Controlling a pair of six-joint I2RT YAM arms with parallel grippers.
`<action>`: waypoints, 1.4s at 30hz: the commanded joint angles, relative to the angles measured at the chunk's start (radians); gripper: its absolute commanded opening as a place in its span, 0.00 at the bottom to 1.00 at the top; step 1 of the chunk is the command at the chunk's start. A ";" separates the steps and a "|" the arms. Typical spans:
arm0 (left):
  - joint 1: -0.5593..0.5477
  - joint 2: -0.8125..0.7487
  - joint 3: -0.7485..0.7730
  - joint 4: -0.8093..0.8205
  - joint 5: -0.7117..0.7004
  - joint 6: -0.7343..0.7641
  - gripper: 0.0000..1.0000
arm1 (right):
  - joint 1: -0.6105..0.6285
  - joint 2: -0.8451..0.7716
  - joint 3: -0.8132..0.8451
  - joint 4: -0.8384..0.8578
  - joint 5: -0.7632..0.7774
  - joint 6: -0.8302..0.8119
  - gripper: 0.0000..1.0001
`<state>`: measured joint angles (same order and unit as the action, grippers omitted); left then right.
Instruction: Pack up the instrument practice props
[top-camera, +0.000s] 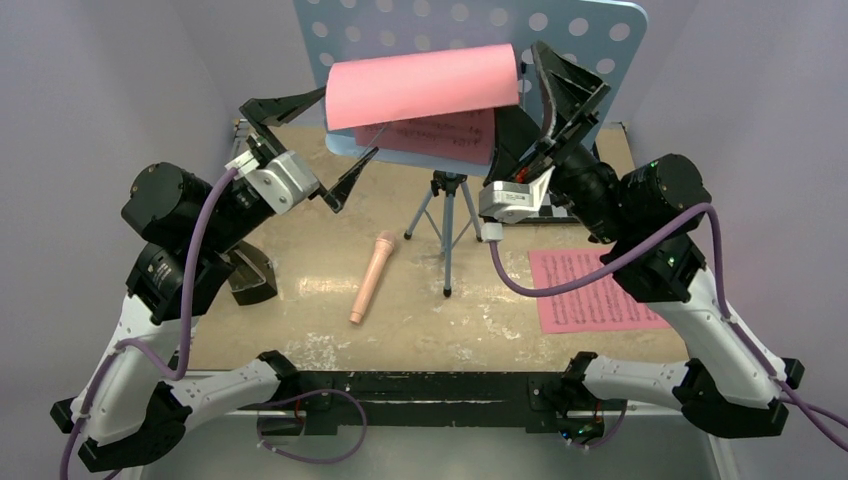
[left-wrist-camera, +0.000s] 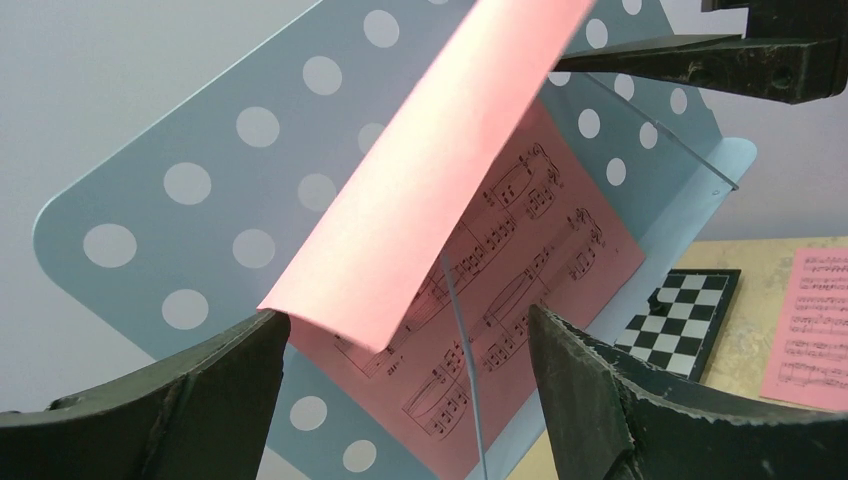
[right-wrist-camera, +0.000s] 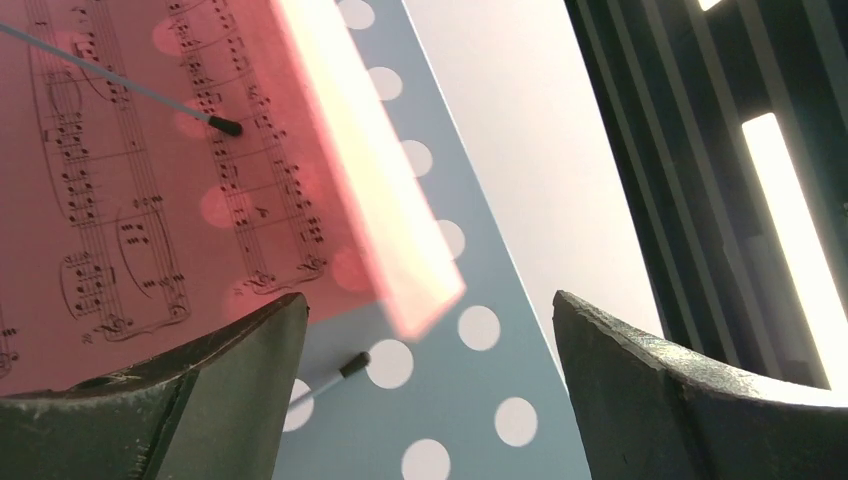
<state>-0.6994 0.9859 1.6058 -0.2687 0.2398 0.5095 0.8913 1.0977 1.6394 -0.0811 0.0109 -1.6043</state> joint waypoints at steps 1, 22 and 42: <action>0.004 0.021 0.051 0.038 0.000 0.016 0.91 | 0.012 -0.050 0.013 0.026 0.049 0.015 0.95; 0.004 0.036 0.062 0.078 -0.005 0.044 0.91 | 0.105 0.043 0.044 0.125 -0.094 -0.163 0.93; 0.004 0.019 0.047 0.044 0.016 0.022 0.91 | 0.133 0.016 -0.011 0.088 -0.119 -0.269 0.47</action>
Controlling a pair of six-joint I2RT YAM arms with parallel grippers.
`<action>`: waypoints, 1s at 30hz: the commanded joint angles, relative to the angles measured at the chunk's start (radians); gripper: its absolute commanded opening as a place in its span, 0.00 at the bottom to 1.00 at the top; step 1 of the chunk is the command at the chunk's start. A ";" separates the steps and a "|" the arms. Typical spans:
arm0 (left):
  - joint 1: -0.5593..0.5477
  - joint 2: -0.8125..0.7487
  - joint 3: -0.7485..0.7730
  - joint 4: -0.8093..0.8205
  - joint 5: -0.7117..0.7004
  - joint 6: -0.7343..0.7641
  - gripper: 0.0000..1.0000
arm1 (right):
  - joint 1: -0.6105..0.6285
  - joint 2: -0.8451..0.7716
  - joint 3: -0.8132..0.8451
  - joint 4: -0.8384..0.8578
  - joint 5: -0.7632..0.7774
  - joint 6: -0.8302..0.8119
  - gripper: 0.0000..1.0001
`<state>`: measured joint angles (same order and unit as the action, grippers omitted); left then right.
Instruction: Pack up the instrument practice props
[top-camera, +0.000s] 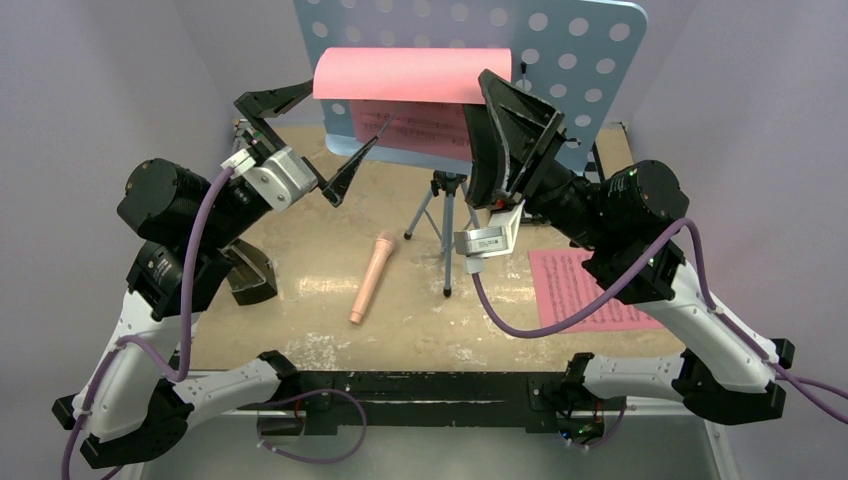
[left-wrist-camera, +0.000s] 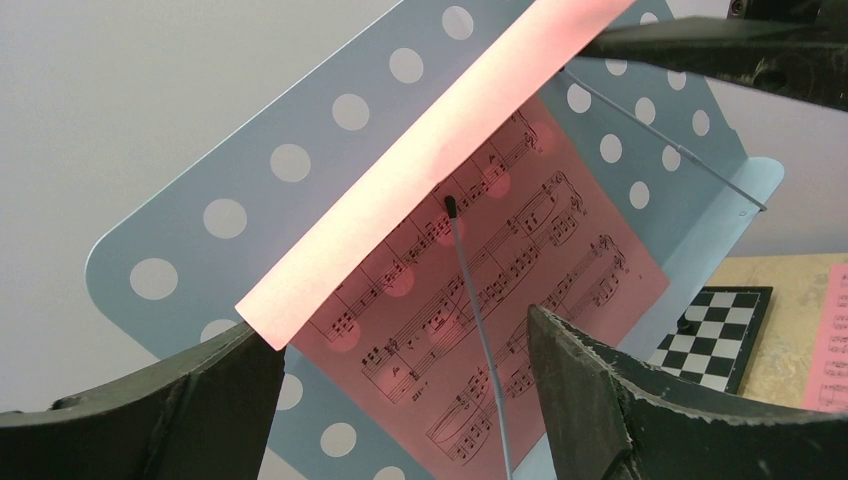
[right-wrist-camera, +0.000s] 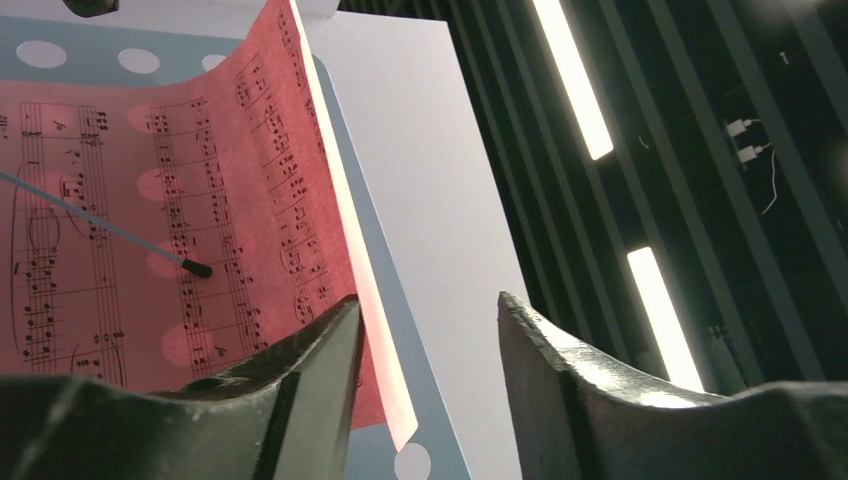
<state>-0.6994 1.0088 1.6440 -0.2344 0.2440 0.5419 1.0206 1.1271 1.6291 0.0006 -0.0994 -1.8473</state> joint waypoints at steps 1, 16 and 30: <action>0.005 -0.004 0.010 0.009 0.011 -0.010 0.91 | 0.004 -0.011 0.003 0.003 -0.008 -0.026 0.43; 0.004 -0.037 -0.013 -0.028 0.010 -0.011 0.92 | 0.004 0.086 0.127 0.032 0.014 -0.024 0.00; 0.002 -0.092 -0.155 -0.073 0.166 -0.052 0.88 | -0.004 0.221 0.362 0.075 0.017 0.024 0.00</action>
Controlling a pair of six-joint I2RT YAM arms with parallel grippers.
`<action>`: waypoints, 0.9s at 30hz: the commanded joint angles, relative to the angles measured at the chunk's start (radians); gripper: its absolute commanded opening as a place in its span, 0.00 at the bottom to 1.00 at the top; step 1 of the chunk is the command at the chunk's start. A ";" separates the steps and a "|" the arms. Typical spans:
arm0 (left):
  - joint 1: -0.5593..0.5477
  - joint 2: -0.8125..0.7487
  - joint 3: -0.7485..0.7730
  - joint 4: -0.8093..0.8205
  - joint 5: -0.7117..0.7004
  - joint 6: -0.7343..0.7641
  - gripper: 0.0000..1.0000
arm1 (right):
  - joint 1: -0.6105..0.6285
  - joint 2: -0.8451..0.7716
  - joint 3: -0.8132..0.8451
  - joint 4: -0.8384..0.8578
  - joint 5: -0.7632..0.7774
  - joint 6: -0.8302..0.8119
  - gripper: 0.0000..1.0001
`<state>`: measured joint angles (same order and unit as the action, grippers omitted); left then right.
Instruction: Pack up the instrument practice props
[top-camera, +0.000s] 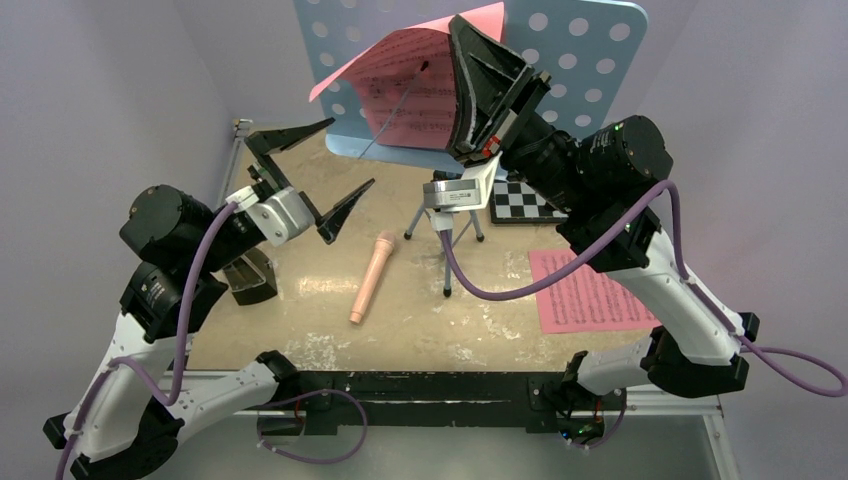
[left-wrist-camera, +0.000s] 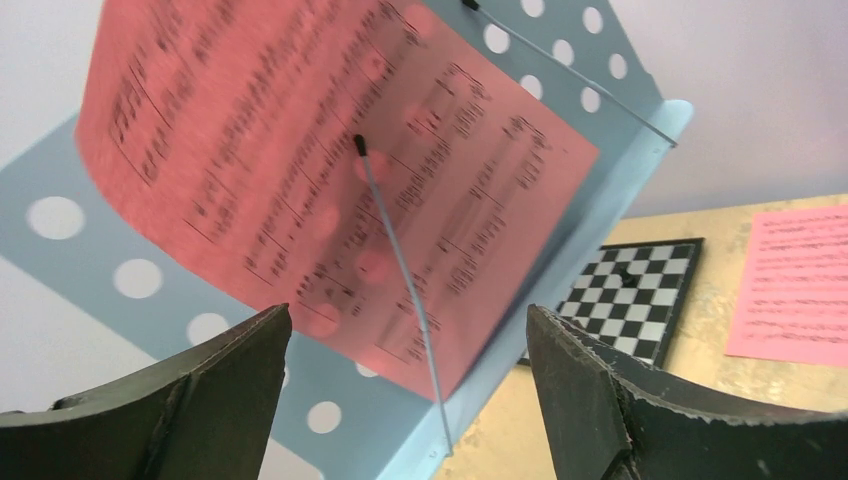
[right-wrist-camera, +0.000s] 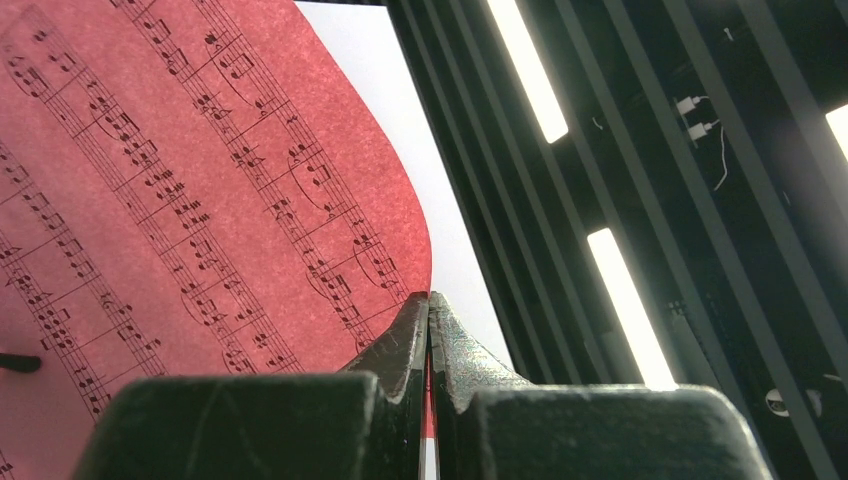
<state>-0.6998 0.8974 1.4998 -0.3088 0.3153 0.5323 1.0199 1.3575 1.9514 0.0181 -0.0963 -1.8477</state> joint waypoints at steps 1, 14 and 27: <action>0.003 0.028 -0.012 0.008 0.105 -0.049 0.87 | -0.003 -0.011 0.037 0.056 0.017 0.026 0.00; 0.002 0.176 0.074 0.067 0.037 -0.193 0.85 | -0.003 -0.027 0.022 0.054 0.024 0.034 0.00; 0.002 0.179 0.096 0.063 0.063 -0.230 0.84 | -0.004 -0.033 0.012 0.058 0.022 0.054 0.00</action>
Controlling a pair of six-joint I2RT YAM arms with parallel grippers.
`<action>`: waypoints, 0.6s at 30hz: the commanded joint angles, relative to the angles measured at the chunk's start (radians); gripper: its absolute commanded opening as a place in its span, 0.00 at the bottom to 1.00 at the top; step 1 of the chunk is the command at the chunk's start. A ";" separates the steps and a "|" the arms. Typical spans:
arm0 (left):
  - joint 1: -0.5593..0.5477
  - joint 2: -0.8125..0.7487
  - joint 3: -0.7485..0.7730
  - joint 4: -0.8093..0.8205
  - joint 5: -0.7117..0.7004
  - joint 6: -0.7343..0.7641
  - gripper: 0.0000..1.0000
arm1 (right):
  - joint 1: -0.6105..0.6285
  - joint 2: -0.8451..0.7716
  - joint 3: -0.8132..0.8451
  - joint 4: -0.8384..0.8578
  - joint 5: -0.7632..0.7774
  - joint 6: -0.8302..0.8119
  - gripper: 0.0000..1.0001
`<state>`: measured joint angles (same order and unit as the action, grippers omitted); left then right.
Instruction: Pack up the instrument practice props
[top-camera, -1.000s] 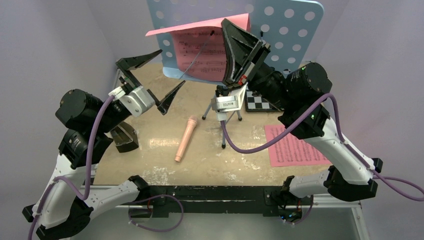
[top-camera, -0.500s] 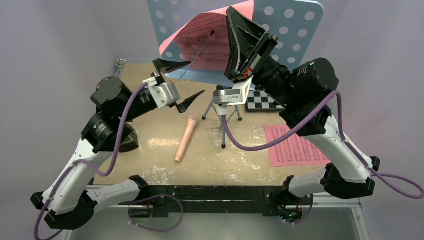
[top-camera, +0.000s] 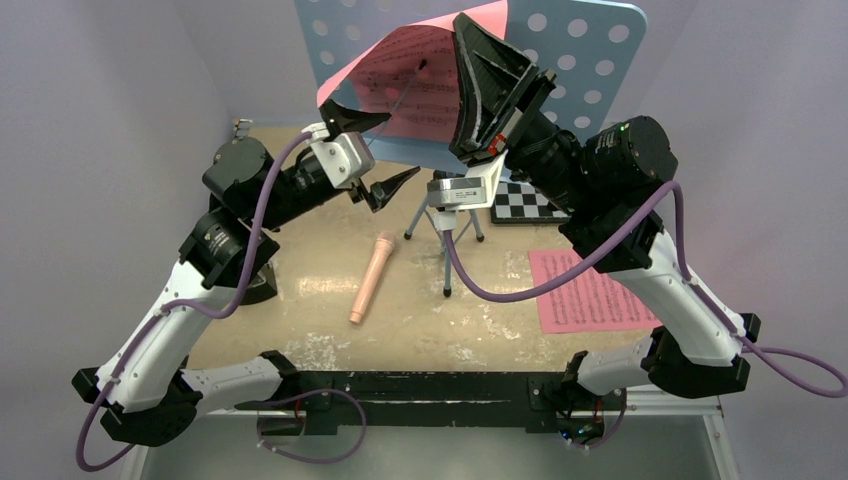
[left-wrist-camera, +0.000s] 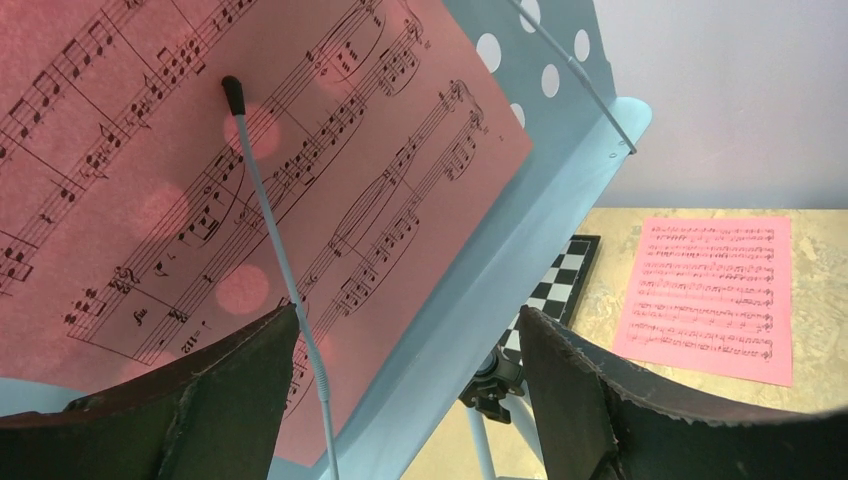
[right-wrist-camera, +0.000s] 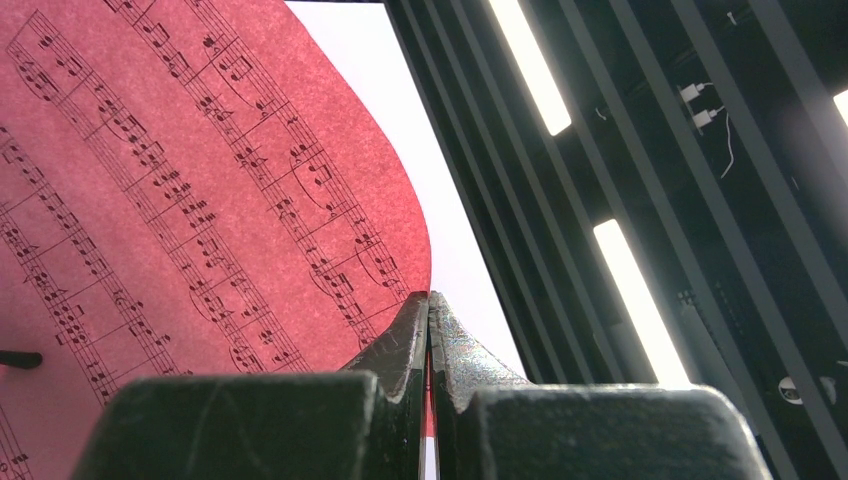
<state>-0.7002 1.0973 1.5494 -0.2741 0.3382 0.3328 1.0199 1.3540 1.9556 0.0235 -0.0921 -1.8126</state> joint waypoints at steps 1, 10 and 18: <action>0.003 -0.021 0.050 0.027 0.039 -0.032 0.84 | -0.004 -0.030 0.008 0.054 0.017 0.020 0.00; 0.003 0.008 0.051 0.029 -0.068 -0.007 0.86 | -0.004 -0.028 0.007 0.061 0.020 0.028 0.00; 0.003 0.054 0.084 -0.017 -0.009 -0.015 0.87 | -0.006 -0.033 0.006 0.062 0.017 0.024 0.00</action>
<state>-0.6998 1.1294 1.5806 -0.2722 0.2962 0.3332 1.0195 1.3521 1.9556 0.0242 -0.0925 -1.7992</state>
